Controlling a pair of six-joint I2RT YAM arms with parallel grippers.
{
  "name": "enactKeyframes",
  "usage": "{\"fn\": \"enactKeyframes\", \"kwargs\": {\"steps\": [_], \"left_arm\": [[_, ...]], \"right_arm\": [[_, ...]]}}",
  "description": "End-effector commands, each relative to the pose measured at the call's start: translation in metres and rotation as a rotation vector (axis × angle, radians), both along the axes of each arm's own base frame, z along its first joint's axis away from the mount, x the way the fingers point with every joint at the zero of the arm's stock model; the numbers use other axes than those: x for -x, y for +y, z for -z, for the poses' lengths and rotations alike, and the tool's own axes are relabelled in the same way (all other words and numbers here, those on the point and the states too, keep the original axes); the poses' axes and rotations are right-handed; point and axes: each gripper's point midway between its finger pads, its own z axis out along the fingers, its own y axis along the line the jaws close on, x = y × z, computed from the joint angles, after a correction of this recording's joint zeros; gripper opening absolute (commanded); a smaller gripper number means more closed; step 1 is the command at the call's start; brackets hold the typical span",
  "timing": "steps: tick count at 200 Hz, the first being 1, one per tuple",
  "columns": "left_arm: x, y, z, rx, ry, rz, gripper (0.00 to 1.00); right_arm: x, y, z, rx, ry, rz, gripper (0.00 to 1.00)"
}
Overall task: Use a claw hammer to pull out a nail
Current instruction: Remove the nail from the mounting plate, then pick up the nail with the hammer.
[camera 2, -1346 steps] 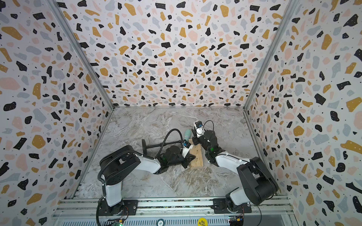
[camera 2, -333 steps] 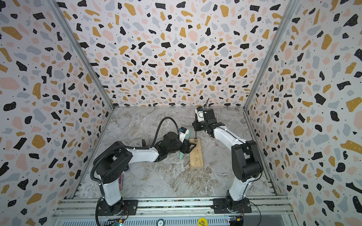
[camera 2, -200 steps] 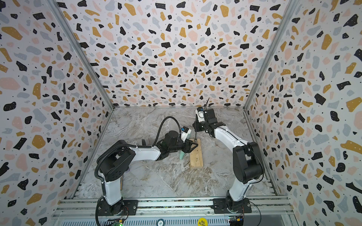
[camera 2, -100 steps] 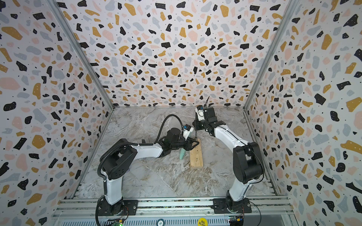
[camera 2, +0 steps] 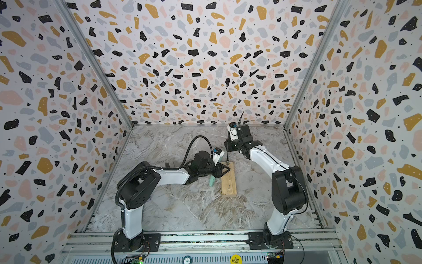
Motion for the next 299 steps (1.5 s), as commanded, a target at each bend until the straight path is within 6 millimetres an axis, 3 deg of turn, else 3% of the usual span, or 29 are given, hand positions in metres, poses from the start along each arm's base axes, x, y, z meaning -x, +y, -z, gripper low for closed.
{"fn": "enactKeyframes", "kwargs": {"steps": [1, 58, 117, 299], "left_arm": [[0.0, 0.0, -0.016, 0.044, -0.029, 0.015, 0.46], [-0.008, -0.009, -0.026, 0.09, -0.045, 0.015, 0.42], [-0.011, -0.014, -0.024, 0.094, -0.051, 0.025, 0.38], [-0.012, -0.011, -0.021, 0.095, -0.054, 0.036, 0.07]], "right_arm": [[-0.004, 0.005, -0.048, -0.045, -0.097, -0.011, 0.0], [-0.003, 0.007, -0.044, -0.047, -0.088, -0.017, 0.0], [-0.002, 0.01, -0.045, -0.051, -0.085, -0.024, 0.0], [-0.004, 0.014, -0.043, -0.06, -0.074, -0.037, 0.0]]}}
